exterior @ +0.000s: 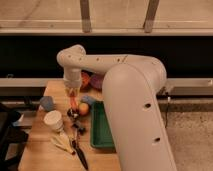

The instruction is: Place pepper in metal cup

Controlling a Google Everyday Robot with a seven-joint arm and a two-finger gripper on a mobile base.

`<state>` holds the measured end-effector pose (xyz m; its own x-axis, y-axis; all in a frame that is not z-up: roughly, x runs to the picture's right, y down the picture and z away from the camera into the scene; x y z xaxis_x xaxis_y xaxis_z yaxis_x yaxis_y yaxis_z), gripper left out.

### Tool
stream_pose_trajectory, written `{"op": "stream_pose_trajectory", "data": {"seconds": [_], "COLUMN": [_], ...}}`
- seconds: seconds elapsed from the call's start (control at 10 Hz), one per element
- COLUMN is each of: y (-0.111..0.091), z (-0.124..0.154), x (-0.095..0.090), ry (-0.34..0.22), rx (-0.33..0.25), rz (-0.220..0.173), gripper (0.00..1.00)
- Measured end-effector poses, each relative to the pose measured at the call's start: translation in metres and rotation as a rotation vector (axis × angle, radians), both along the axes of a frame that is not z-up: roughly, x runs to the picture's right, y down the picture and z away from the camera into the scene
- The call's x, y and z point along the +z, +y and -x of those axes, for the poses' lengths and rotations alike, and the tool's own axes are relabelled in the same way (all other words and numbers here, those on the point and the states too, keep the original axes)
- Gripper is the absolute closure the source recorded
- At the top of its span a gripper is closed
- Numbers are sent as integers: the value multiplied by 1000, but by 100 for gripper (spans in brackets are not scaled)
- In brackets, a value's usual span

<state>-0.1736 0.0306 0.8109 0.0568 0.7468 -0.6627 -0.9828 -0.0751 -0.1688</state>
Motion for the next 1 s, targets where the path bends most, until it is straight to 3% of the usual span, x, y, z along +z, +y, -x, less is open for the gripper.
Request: {"op": "stream_pose_trajectory", "data": {"seconds": [0.1,0.6,0.8,1.0], "y": [12,12,21,44], "z": [5,7,7,6], "x": [-5,-5,-1,9], "ry": [0,-2,6,23], "rx": [-14,-14,-22,-21], "rz": [25,25,54,96], "gripper": [100,100,100,100]}}
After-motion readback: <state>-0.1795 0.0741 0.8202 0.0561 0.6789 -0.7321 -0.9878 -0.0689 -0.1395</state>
